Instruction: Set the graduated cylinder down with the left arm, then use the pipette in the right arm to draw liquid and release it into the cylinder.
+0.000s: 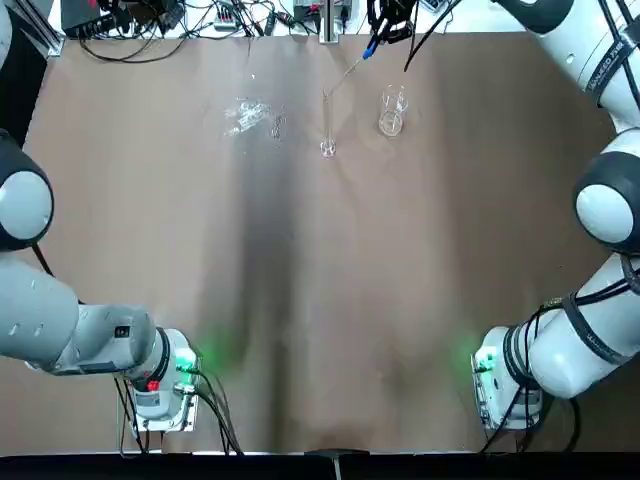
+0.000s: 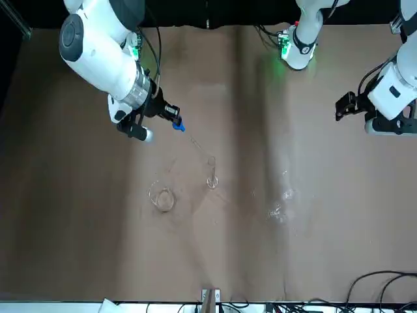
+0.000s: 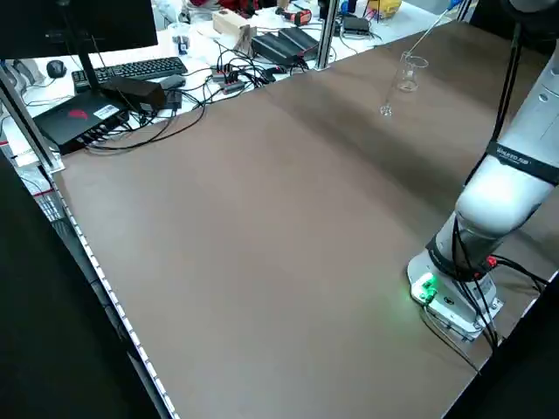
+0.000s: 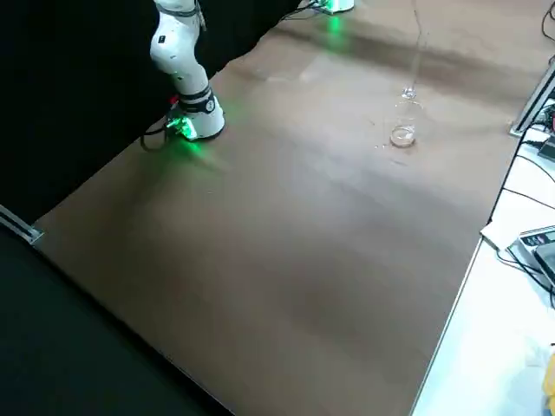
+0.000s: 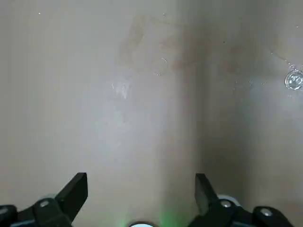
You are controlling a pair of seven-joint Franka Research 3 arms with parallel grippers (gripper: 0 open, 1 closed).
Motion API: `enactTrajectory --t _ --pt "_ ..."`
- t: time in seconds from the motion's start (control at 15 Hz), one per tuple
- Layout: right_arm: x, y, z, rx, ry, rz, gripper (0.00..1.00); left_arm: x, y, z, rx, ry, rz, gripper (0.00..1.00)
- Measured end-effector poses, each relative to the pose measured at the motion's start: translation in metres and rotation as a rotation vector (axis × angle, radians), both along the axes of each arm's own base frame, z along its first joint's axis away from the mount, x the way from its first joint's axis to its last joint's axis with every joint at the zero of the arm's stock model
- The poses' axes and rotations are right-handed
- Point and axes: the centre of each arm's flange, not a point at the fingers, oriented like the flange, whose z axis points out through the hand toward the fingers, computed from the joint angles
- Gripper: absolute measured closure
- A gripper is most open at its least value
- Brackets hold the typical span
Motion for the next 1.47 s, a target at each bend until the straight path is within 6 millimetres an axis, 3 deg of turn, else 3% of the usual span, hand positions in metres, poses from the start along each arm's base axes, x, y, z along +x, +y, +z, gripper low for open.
enactTrajectory --t 1.47 --pt "0.004 -0.012 0.013 0.005 0.002 -0.038 0.93 0.000 -0.001 0.000 0.000 -0.002 -0.002 0.00"
